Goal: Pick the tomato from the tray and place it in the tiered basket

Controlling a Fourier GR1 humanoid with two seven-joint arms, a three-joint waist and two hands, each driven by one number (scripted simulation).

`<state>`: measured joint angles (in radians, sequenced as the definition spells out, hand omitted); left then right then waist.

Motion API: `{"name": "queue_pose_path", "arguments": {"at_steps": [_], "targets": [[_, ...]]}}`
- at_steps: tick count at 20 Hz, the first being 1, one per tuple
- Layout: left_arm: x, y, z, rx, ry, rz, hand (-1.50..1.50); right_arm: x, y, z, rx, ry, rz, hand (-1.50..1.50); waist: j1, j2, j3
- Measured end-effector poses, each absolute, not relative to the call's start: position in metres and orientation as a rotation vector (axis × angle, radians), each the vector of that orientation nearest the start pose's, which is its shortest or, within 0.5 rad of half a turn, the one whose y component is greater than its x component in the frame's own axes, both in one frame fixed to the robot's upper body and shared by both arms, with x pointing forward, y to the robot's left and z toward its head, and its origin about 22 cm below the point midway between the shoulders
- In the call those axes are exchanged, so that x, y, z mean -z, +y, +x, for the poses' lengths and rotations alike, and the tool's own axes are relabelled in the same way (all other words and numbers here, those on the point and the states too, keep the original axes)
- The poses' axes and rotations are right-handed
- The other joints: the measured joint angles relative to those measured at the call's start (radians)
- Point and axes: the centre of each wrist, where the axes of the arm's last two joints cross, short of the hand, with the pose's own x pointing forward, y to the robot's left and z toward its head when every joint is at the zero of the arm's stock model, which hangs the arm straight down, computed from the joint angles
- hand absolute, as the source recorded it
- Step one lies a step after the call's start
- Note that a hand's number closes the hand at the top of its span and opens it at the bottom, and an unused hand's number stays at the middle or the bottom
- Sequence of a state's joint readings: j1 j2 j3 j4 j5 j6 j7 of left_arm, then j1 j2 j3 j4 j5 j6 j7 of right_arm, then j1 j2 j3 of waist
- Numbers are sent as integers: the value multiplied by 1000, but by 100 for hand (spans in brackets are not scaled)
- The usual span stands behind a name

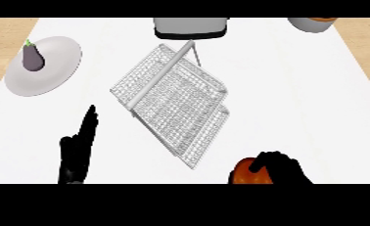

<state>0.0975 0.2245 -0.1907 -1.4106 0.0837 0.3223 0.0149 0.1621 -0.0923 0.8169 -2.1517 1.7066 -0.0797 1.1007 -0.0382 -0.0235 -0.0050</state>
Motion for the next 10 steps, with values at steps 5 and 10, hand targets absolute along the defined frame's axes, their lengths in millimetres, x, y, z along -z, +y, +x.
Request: {"name": "queue_pose_path", "arguments": {"at_steps": [5,10], "targets": [[53,254,206,3,-1307,277,0,-122,-103,119,-484,-1360,-1437,150,9,3,0],[51,250,210,16,-1317,266,0,-139,-104,113,-456,-1404,-1451,150,25,12,0]]}}
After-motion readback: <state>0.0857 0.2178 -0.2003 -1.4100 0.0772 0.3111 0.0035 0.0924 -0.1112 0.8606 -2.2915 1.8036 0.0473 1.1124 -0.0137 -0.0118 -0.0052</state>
